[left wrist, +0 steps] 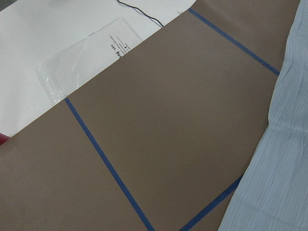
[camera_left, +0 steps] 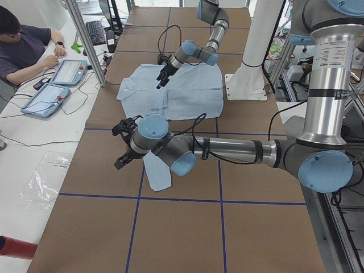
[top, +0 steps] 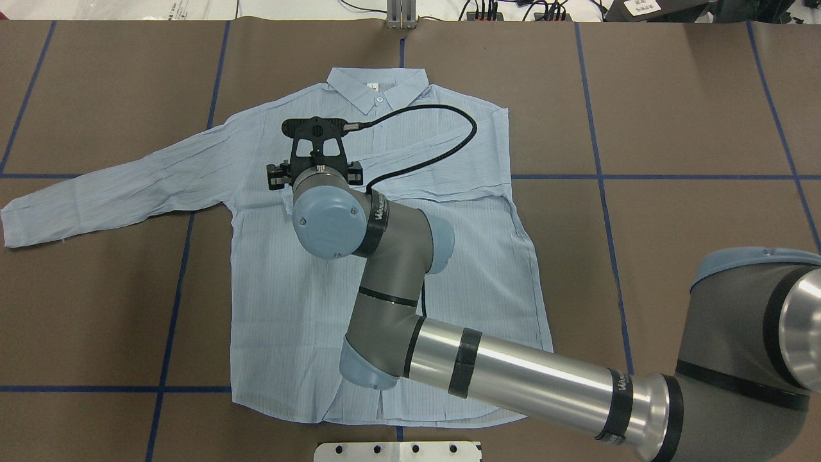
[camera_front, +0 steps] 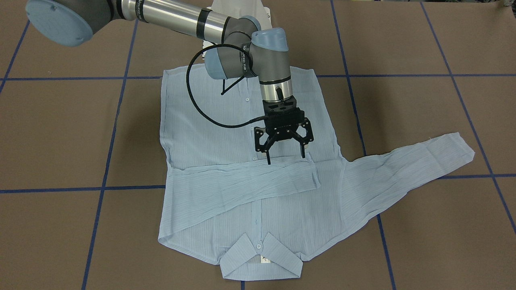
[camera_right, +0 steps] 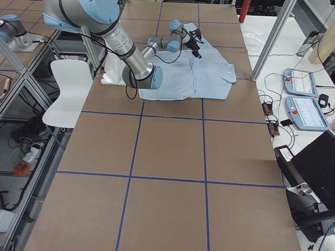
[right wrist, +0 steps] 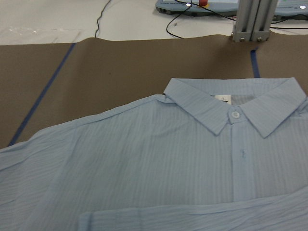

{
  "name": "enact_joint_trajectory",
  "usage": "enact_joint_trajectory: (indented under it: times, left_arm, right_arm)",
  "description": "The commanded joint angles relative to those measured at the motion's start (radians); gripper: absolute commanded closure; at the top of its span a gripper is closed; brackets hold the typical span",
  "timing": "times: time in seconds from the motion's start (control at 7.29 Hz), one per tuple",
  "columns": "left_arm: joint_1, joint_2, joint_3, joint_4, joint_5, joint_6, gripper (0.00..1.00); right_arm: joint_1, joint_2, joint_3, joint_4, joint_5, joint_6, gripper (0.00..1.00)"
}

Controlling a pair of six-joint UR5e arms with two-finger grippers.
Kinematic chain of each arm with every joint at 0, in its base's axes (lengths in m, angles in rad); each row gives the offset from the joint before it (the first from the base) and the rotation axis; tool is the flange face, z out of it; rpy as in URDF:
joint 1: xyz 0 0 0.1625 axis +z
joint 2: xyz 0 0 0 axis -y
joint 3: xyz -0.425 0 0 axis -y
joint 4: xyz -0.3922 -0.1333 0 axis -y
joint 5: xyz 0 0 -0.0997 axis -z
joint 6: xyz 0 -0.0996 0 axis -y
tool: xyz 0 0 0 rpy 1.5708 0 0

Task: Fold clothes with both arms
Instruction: 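Carry the held sleeve across the shirt body toward the collar, then release the sleeve and raise the right gripper away from the shirt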

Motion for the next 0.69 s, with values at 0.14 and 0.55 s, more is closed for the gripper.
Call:
enact_joint_trajectory:
  times: [0.14,0.55]
  left_arm:
    - [0.043,0.011,0.021,-0.129,0.011,-0.233,0.0]
    - [0.176,0.119,0.021,-0.342,0.113,-0.632,0.0]
  right_arm:
    - [0.289,-0.158,0.175,-0.235,0.452,-0.235,0.0]
    - [0.619,-0.421,0.412,-0.313,0.831,-0.577,0.0]
